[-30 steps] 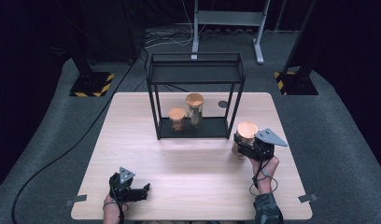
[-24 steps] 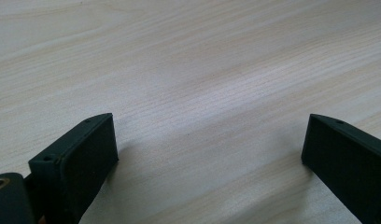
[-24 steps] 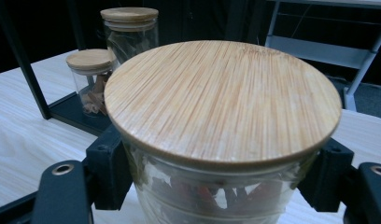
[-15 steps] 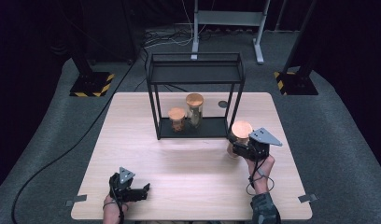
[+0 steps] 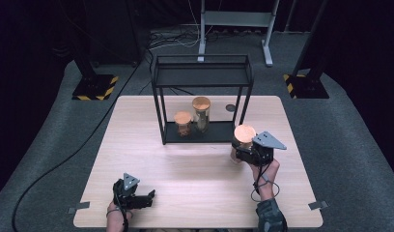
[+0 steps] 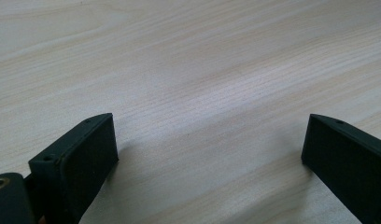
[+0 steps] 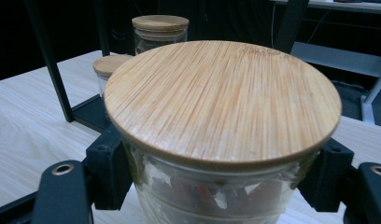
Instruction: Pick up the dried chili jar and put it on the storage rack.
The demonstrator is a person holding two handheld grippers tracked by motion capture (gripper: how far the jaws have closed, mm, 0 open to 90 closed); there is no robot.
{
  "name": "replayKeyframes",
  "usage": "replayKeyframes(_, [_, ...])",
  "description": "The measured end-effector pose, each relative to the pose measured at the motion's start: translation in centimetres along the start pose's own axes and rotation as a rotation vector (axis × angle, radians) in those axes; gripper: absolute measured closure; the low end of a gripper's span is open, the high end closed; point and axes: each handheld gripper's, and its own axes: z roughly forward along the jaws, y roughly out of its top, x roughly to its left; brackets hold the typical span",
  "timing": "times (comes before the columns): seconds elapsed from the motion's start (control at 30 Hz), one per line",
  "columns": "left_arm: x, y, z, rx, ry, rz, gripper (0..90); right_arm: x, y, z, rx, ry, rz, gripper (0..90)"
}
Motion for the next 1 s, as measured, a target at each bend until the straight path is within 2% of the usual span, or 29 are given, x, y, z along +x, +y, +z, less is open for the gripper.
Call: replayKeyframes(1.0, [0.0,0.0,0.0,-0.001,0.0,-0.002,2.8,1.7,1.2,1.3,-0.001,0.045,-0.029,24.3])
